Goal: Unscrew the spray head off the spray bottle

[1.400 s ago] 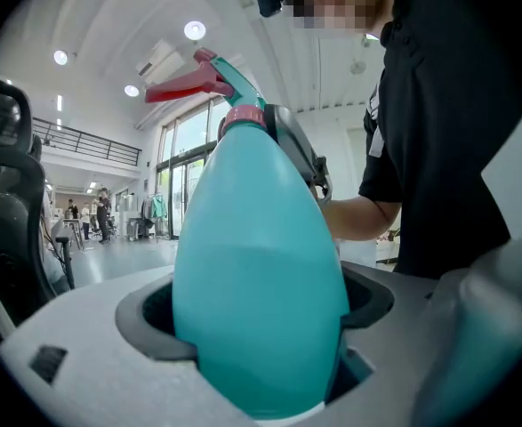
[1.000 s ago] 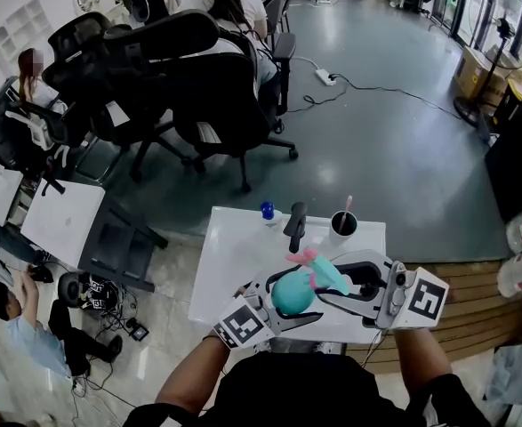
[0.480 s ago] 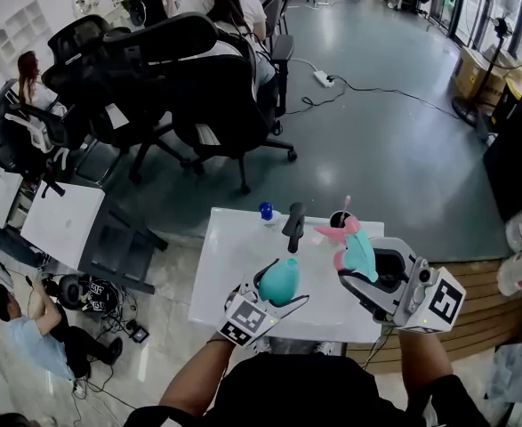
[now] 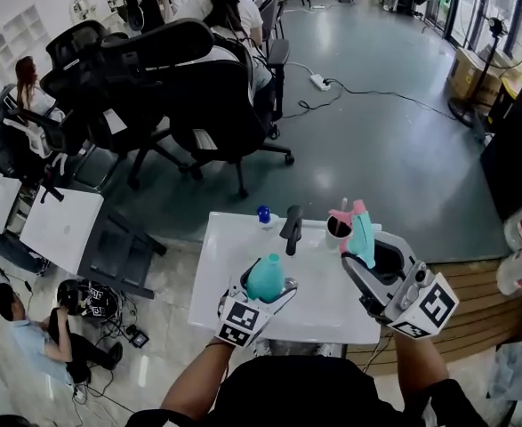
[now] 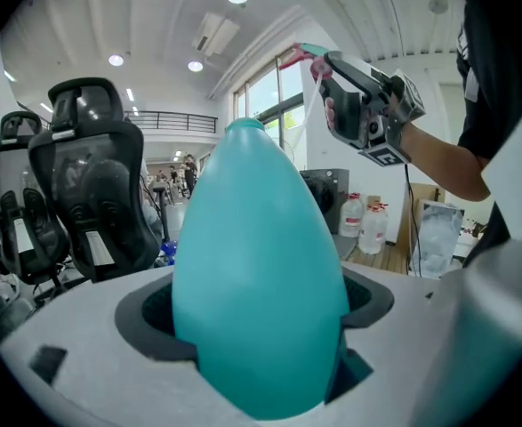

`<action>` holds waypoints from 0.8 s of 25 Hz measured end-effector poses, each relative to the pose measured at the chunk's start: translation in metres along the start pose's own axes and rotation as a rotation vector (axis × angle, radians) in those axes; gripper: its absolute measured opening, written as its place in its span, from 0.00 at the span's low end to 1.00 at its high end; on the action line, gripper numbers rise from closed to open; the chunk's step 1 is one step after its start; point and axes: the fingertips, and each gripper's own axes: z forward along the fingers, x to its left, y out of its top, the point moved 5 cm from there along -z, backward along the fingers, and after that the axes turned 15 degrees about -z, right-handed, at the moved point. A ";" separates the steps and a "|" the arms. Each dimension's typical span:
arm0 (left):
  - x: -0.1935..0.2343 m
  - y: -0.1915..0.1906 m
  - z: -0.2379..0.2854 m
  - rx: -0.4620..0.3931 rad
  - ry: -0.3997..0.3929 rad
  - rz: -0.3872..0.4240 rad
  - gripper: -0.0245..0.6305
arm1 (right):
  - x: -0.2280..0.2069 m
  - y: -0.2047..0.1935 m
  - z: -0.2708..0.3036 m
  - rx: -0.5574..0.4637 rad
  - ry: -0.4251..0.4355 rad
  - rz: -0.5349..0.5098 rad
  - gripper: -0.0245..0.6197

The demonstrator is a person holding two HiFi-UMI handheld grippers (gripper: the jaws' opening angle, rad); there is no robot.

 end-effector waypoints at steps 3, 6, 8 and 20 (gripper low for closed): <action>0.002 0.010 -0.004 -0.038 0.019 0.003 0.75 | 0.008 -0.018 0.001 0.056 -0.022 -0.001 0.25; 0.003 0.020 -0.007 -0.076 0.031 0.007 0.75 | 0.014 -0.039 0.000 0.110 -0.049 0.016 0.25; 0.003 0.027 -0.009 -0.100 0.037 0.009 0.75 | 0.018 -0.053 -0.003 0.146 -0.068 0.032 0.25; 0.009 0.056 -0.017 -0.206 0.070 -0.005 0.75 | 0.033 -0.107 -0.019 0.249 -0.115 0.059 0.25</action>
